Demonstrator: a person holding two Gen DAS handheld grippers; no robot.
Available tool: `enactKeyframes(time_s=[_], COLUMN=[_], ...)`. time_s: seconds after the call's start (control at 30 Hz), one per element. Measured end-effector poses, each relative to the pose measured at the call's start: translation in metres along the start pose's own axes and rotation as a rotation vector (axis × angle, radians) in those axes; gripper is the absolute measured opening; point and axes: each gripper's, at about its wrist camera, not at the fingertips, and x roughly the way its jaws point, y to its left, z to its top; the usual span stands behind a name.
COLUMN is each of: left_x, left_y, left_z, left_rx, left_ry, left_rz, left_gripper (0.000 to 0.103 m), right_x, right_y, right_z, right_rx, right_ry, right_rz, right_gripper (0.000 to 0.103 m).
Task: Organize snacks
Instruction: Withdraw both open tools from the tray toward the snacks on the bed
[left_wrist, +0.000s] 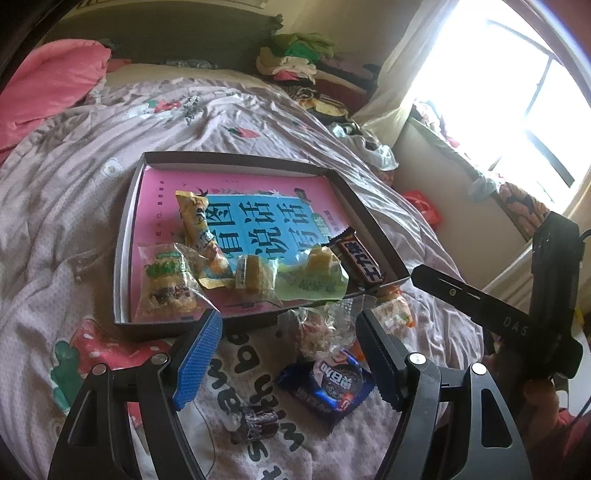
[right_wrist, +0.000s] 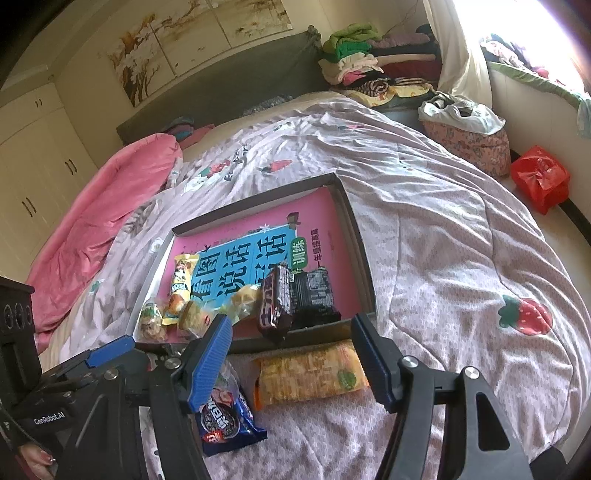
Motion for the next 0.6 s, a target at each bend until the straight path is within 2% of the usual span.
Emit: enactKeyframes(time_s=[0.6], left_x=[0.013], left_y=[-0.008], left_z=[-0.010], left_rx=[0.027], left_ry=[0.052], left_rz=[-0.001], left_gripper=[0.076], right_x=[0.004], right_y=[-0.007], right_z=[-0.016], right_rx=[0.008], right_ry=[0.056], right_rz=[-0.005], right_gripper=[0.068])
